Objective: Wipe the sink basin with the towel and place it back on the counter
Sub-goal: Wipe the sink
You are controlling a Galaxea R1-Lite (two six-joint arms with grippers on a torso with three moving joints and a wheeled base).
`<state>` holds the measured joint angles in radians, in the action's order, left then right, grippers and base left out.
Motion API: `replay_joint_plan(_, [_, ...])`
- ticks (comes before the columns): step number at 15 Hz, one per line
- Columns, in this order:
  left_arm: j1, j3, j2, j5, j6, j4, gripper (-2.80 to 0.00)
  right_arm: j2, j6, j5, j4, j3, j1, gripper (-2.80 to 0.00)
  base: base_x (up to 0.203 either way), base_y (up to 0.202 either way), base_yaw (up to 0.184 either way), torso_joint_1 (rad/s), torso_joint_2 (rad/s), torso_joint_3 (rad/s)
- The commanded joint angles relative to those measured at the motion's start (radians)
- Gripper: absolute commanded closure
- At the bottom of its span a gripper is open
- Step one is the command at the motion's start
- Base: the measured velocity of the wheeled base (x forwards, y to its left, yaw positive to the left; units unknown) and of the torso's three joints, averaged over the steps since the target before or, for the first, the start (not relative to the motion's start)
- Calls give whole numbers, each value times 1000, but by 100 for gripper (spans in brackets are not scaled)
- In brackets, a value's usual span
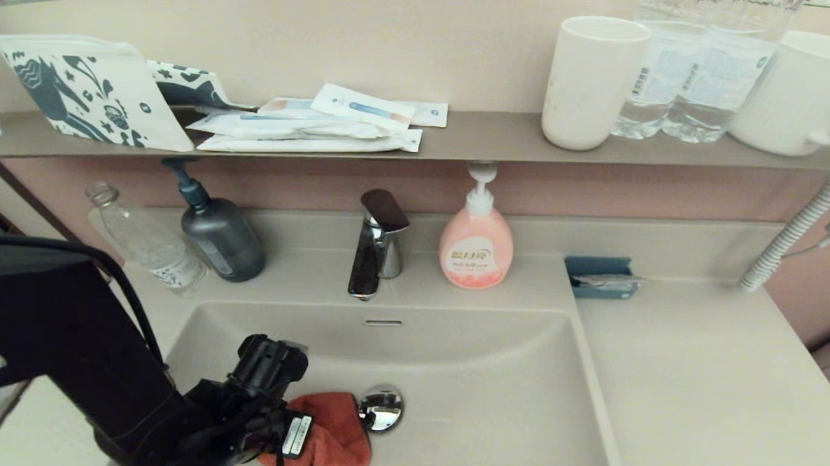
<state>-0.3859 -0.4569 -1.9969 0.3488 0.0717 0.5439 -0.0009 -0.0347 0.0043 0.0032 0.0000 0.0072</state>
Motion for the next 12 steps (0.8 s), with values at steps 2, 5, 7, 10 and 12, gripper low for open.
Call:
replay_joint_plan(2, [45,22,-32,6,-70,90,0,1,-1,0,0,0,0,0,0,0,0,0,0,0])
replay_joint_plan(5, [67,18,-37,9,-118,176,0,1,-1,0,-1,0,0,0,0,0,0,0,0,0])
replay_joint_plan(7, [59,-2,-52,10,-119,220,0,1,-1,0,0,0,0,0,0,0,0,0,0,0])
replay_joint_plan(10, [56,-37,-75,22,-124,272,0,1,-1,0,0,0,0,0,0,0,0,0,0,0])
replay_joint_plan(12, [38,-38,-81,28,-122,319,0,1,-1,0,0,0,0,0,0,0,0,0,0,0])
